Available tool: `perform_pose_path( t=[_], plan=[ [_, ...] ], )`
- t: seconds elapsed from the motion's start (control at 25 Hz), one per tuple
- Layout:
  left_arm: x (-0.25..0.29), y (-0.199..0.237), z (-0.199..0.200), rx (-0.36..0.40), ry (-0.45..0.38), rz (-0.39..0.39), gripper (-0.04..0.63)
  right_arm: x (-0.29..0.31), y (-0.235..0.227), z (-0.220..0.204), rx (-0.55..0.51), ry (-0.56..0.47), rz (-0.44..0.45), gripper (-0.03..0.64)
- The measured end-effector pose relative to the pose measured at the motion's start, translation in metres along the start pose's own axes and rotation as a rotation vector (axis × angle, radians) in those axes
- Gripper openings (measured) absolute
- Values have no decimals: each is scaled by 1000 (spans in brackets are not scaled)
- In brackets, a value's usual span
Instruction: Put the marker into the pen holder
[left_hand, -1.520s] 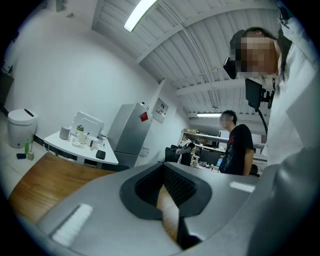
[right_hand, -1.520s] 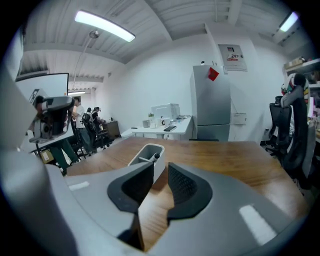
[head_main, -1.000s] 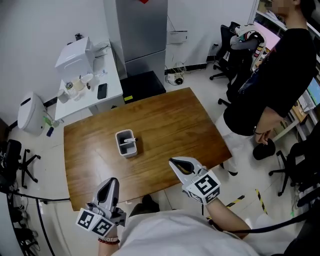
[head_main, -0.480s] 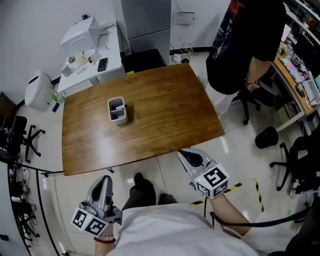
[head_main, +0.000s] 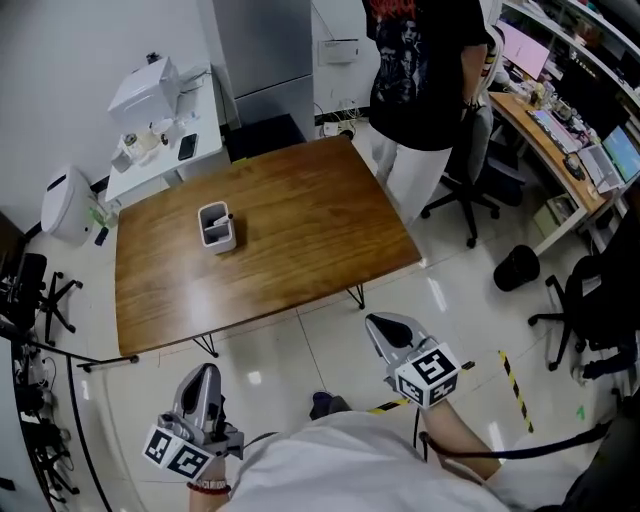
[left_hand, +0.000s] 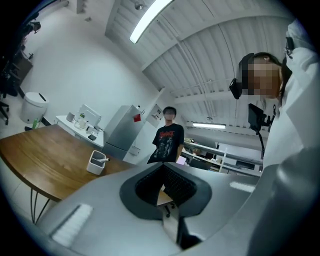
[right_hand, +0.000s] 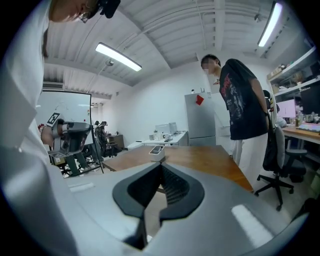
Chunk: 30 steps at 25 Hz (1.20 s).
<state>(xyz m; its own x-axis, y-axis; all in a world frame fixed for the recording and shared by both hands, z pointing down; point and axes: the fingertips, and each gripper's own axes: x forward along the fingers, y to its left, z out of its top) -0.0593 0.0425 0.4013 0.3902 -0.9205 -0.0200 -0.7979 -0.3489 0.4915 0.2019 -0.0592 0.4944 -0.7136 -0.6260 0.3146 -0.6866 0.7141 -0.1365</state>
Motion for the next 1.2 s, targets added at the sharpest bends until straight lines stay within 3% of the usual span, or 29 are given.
perform_pose_path(
  t=[0.24,0.44,0.6,0.72,0.92,1.2],
  plan=[
    [-60,-10,5,-23,-60,27,0,6,63,30,-28,-57,92,0],
    [-143,-1,11,-24,-107,104,0,25,163,45,-88,-75,238,0],
    [-210,6,5,-20,-108,142,0,16,243,33,-95,-69,292,0],
    [-247,1,-3,-22,-102,126,0,-12,281,30,-128,-74,293,0],
    [-267,-18,-12,-8,-84,24,0,-63,294,33,-138,-130,202,0],
    [-261,-58,1,123,-67,-23,0,-108,297,24,-100,-172,160,0]
  ],
)
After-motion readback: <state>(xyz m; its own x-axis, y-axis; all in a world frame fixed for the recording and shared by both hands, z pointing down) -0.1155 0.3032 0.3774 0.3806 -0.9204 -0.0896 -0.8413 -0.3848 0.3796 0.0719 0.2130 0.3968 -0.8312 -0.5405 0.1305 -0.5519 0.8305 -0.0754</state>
